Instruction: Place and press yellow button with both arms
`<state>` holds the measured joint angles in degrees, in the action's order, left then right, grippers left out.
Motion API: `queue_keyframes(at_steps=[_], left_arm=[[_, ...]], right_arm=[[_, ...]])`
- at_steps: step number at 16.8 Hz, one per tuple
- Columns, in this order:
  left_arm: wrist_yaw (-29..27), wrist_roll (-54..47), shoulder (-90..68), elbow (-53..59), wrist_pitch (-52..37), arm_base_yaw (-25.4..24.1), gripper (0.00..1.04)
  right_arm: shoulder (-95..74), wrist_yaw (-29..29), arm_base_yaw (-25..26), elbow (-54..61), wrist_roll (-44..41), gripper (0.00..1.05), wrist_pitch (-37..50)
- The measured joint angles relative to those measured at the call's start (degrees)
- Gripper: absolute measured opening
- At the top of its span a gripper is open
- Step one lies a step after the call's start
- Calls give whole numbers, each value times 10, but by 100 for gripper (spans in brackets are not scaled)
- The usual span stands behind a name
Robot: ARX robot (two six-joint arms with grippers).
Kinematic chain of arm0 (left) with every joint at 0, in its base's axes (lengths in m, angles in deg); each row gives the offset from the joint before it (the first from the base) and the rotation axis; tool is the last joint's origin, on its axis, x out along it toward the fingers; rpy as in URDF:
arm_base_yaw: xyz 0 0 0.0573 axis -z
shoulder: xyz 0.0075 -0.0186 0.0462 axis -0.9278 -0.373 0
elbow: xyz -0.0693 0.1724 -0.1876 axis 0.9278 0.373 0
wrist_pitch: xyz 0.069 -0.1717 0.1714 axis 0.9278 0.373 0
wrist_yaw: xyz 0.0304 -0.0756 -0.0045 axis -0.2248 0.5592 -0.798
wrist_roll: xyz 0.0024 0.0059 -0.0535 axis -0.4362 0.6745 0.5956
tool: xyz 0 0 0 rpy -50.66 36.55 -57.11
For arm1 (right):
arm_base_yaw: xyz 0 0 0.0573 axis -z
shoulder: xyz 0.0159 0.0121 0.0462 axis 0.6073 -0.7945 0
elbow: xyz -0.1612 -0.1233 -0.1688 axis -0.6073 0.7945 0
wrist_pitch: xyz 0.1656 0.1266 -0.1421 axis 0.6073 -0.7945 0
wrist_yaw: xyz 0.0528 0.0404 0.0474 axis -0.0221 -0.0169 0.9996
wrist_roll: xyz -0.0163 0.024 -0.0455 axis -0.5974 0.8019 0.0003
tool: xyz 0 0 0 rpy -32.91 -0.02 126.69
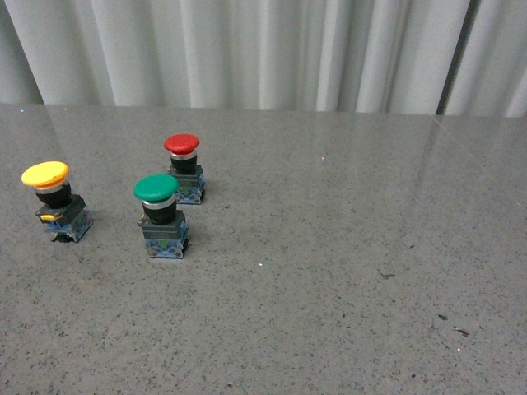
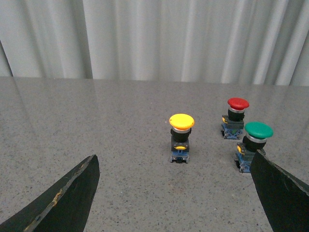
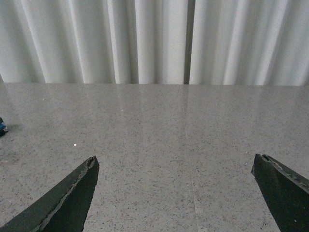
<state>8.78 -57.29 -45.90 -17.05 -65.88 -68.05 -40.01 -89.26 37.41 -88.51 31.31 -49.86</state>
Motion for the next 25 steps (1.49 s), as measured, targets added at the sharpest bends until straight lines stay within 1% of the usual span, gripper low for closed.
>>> queue_keyframes(at_steps=[23, 24, 25], left_arm=[[0, 0, 0, 0, 0, 0, 98], [-69, 16, -19, -20, 69, 25, 98], [-250, 45, -155, -84, 115, 76, 98]], right_arm=[[0, 0, 0, 0, 0, 98, 0], [0, 0, 0, 0, 0, 98, 0], [0, 2, 0, 0, 0, 98, 0]])
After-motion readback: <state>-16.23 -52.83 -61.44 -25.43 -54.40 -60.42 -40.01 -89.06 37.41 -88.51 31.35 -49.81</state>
